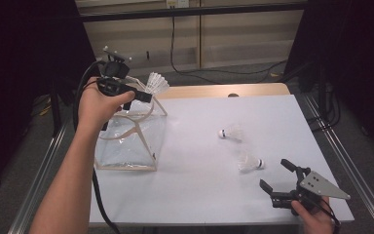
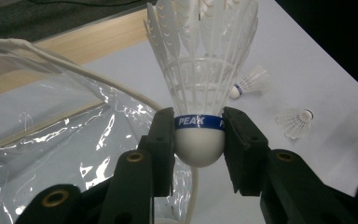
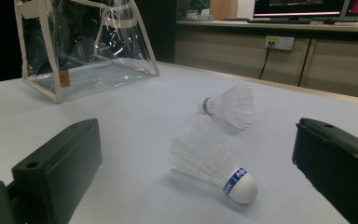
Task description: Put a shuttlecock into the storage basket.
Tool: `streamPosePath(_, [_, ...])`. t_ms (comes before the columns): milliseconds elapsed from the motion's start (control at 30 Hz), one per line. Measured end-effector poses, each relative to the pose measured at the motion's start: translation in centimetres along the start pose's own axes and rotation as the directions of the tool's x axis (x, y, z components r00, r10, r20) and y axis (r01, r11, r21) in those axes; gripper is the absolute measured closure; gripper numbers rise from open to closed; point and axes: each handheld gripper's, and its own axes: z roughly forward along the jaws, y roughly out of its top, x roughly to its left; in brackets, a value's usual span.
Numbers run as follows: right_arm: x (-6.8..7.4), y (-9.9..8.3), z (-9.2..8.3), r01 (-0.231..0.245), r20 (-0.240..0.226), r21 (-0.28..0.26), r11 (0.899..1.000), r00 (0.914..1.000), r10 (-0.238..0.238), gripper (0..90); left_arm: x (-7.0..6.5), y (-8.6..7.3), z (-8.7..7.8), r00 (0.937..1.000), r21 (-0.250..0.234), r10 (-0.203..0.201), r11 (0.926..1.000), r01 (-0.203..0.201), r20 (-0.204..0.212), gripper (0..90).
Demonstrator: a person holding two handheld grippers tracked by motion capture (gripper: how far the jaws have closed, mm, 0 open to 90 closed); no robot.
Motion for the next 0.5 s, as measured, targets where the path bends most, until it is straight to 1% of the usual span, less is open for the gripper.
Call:
streamPosePath(133, [-0.04,0.01,-0.06,0.001,0.0,0.0,1.0,1.0,-0.001,0.9,0.25,-0.01,-0.18,0.9999,-0.008,-0.01,0.9999,0.01,-0.009,65.7])
streamPosePath(367, [-0.02,0.02,-0.05,0.002,-0.001,0.001,1.0,1.0,-0.002,0.9,0.59,-0.06,-0.4,0.9997,-0.011,-0.013,0.9999,0.013,-0.023,65.7])
streamPosePath(433, [-0.02,0.02,-0.05,0.002,-0.001,0.001,1.0,1.0,-0.002,0.9,0.67,-0.05,-0.45,0.9994,-0.016,-0.021,0.9996,0.021,-0.026,65.8])
streamPosePath(500, [-0.04,0.01,-0.05,0.002,-0.001,0.001,1.0,1.0,-0.002,1.0,0.82,-0.04,-0.57,0.9995,-0.011,-0.018,0.9998,0.017,-0.026,65.7])
